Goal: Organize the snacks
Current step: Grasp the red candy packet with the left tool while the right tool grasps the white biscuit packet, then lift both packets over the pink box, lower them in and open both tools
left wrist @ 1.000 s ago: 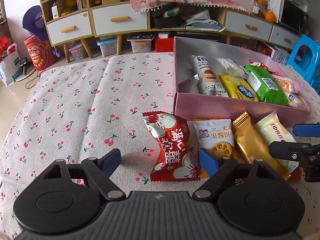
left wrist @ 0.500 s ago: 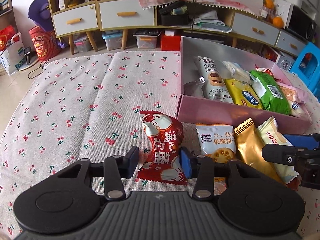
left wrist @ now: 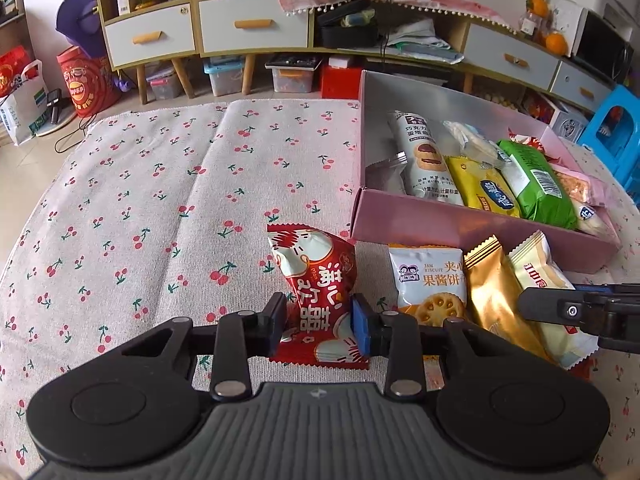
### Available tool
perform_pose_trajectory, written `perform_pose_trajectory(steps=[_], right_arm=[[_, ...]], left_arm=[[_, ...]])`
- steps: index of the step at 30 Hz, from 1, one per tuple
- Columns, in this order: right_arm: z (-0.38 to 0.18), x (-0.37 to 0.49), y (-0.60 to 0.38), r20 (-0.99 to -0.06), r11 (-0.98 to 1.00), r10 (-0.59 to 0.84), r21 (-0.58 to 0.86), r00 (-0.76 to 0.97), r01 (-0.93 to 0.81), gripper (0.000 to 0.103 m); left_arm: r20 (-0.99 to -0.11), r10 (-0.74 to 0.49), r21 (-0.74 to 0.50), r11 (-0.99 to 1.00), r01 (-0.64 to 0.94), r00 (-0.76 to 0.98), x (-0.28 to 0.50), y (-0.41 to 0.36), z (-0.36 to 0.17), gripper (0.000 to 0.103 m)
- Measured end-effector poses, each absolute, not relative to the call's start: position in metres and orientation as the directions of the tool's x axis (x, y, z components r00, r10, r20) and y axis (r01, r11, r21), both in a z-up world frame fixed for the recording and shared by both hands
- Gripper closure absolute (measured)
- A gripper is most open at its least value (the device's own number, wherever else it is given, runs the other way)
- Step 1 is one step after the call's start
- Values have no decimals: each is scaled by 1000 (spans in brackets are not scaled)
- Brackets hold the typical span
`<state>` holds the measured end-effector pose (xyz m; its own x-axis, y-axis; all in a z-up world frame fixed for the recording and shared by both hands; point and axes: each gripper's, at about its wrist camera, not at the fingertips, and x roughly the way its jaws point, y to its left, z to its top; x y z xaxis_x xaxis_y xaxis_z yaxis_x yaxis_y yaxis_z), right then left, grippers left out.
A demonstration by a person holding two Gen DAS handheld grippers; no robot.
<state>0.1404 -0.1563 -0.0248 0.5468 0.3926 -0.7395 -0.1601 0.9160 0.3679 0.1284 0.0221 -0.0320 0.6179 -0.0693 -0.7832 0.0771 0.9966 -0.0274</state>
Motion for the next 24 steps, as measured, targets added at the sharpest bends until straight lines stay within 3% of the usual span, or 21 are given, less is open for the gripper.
perform_pose_trajectory(steps=[8,24], right_arm=[[-18,139,-157,-729,906,412,391,547,-161,89],[5,137,-175,-688,874,445,473,573,-110,91]], left_arm=[[-794,-99,-57,994,89,600,128,22,-30,74],[-783,-136,-95,991,99,607,126,24,-14,77]])
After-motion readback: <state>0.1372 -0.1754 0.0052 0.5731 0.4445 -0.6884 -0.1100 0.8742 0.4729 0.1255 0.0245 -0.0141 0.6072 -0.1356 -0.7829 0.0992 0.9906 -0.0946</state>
